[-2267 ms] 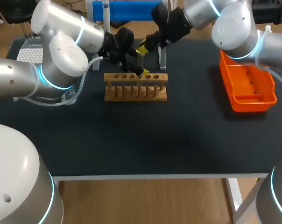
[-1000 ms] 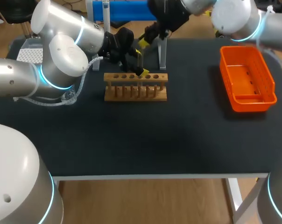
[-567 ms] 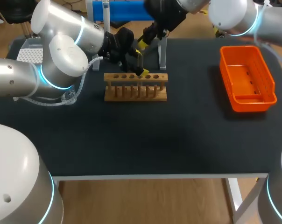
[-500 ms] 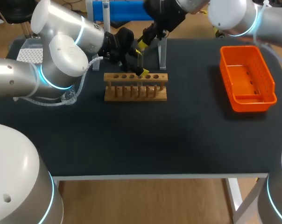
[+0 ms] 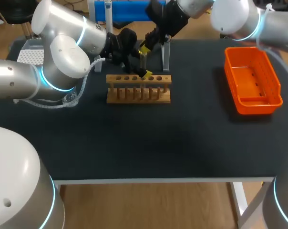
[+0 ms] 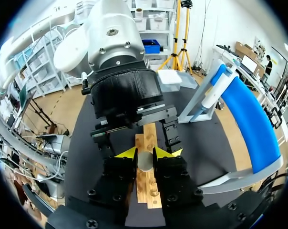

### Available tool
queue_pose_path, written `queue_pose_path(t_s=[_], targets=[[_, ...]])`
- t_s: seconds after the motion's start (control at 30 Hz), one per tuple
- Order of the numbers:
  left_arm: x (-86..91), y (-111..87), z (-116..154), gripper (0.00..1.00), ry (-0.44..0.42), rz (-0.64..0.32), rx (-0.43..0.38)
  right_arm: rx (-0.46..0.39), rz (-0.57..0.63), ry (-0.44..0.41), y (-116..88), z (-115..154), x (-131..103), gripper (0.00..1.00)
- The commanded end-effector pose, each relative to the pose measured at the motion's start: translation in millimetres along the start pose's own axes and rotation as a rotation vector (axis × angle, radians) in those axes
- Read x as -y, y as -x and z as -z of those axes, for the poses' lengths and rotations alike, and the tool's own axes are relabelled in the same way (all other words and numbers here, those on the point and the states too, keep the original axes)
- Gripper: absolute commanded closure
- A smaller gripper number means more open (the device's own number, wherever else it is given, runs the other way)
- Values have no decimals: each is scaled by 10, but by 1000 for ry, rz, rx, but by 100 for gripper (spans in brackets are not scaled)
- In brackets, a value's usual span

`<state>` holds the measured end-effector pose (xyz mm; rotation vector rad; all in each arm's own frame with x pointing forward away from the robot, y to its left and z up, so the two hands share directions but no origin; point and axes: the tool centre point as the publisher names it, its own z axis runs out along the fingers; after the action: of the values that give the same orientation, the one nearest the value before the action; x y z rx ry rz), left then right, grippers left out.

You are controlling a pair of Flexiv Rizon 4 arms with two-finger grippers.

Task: Invert the test tube, pick up the pipette, mount the tip to pipette, aspirate from beaker and dispense into the tube, eject the tip, return the pipette, and cap with the stopper.

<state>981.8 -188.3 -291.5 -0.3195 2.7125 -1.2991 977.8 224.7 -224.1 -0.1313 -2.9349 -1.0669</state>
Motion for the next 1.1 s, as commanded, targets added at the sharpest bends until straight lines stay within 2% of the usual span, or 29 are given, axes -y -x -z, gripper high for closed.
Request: queue_pose_path(t_s=[0.03,0.23,0.67,1.1], targets=[[5,6,5,0,3,1,-3,-5,-3,-5,5,-43,41,100],[5,6,5,0,3,1,-3,-7,-12,-4,0,-51,68,100],[5,6,5,0,3,1,-3,25,0,29,51,192,-51,100],[5,6,5,0,3,1,-3,33,1,33,49,210,-51,100]])
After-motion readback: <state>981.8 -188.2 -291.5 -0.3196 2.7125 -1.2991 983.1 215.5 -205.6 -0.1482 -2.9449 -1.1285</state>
